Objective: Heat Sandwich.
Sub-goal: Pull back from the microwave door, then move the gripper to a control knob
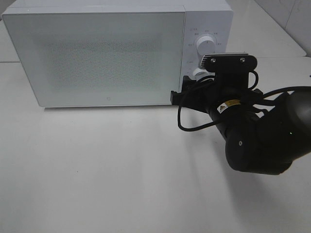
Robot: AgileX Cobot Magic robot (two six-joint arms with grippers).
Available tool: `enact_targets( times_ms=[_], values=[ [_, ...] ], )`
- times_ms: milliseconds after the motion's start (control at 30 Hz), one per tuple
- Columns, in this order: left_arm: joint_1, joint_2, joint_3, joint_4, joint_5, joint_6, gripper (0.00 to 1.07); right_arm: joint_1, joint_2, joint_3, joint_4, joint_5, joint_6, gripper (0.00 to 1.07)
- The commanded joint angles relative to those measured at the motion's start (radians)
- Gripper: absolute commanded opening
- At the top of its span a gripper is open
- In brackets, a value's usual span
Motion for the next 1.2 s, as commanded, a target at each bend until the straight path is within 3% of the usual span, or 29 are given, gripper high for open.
enact_targets(
  times_ms=[33, 533, 767, 933, 1000, 1033, 1133, 1200],
  values=[
    [0.0, -0.027, 0.002, -0.002, -0.008, -0.003, 0.98, -0.03, 0.023, -0.033, -0.027, 0.017, 0.013, 0.76],
    [0.0, -0.027, 0.002, -0.002, -0.008, -0.003, 0.98, -0.109, 0.115, -0.16, -0.09, 0.062, 0.013, 0.75],
    [0.0, -0.027, 0.002, -0.002, -0.008, -0.003, 0.98, -0.109, 0.123, -0.166, -0.096, 0.066, 0.013, 0.71],
    [0.0, -0.027, 0.002, -0.002, -0.008, -0.003, 0.98, -0.109, 0.123, -0.166, -0.092, 0.057, 0.013, 0.54],
    [0.0, -0.027, 0.002, -0.002, -0.008, -0.003, 0.98, -0.109, 0.123, -0.166, -0.092, 0.043, 0.013, 0.37],
    [0.0, -0.027, 0.002, -0.002, -0.008, -0.003, 0.98, -0.109, 0.123, -0.166, -0.092, 0.043, 0.013, 0.37],
    [0.0, -0.027, 0.002, -0.002, -0.008, -0.003, 0.98, -0.109, 0.123, -0.166, -0.092, 0.032, 0.013, 0.13],
    [0.0, -0.027, 0.002, -0.002, -0.008, -0.003, 0.98, -0.109, 0.123, -0.166, -0.092, 0.032, 0.013, 0.1]
  ],
)
